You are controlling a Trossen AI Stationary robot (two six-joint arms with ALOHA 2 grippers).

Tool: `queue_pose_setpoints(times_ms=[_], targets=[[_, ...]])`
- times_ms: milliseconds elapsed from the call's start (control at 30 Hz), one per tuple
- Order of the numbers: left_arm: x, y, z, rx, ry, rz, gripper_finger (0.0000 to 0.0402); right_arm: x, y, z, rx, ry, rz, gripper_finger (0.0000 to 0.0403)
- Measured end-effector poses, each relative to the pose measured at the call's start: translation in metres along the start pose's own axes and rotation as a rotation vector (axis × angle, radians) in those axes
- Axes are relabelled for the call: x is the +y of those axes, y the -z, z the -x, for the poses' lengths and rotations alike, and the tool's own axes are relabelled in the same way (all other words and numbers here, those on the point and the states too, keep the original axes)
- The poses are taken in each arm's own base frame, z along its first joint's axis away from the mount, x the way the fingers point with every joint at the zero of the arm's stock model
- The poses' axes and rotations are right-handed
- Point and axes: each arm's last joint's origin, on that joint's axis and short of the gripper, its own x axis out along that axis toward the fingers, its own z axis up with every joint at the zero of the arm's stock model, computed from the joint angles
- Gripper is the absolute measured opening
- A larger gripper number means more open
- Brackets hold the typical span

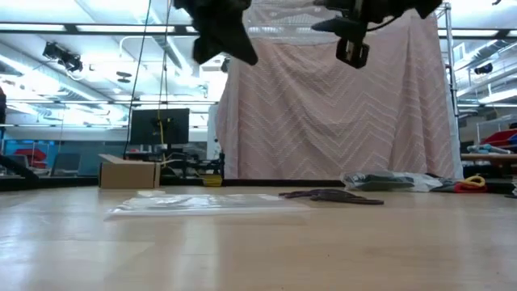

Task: Sort rubber bands
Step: Open the transparent zip bag

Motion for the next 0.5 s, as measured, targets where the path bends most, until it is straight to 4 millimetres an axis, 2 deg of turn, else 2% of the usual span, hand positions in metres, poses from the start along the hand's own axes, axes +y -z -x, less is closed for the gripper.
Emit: queue_pose_setpoints(times_ms=[100,200,333,500], targets=[[0.025,-0.015,0.004,0.008,0.025,-0.053,0.0001,-0.01,-0.012,0.009,-0.021,0.061,-0.029,0.0124],[0.051,-0.005,0.001,0.157,0.096,-0.061,0.0001,-0.023,-0.014,0.015,-0.011,0.127,-0.031,0.0124],[0.075,0.034,-0.02,0.365,0.154,-0.067,0.0009,-0.03,-0.016,0.018,-0.028,0.212,0.01,0.0124],[0.078,0.095,-0.044,0.53,0.245,-0.013,0.0031,-0.032,-0.019,0.018,-0.096,0.292,0.049,0.0124]])
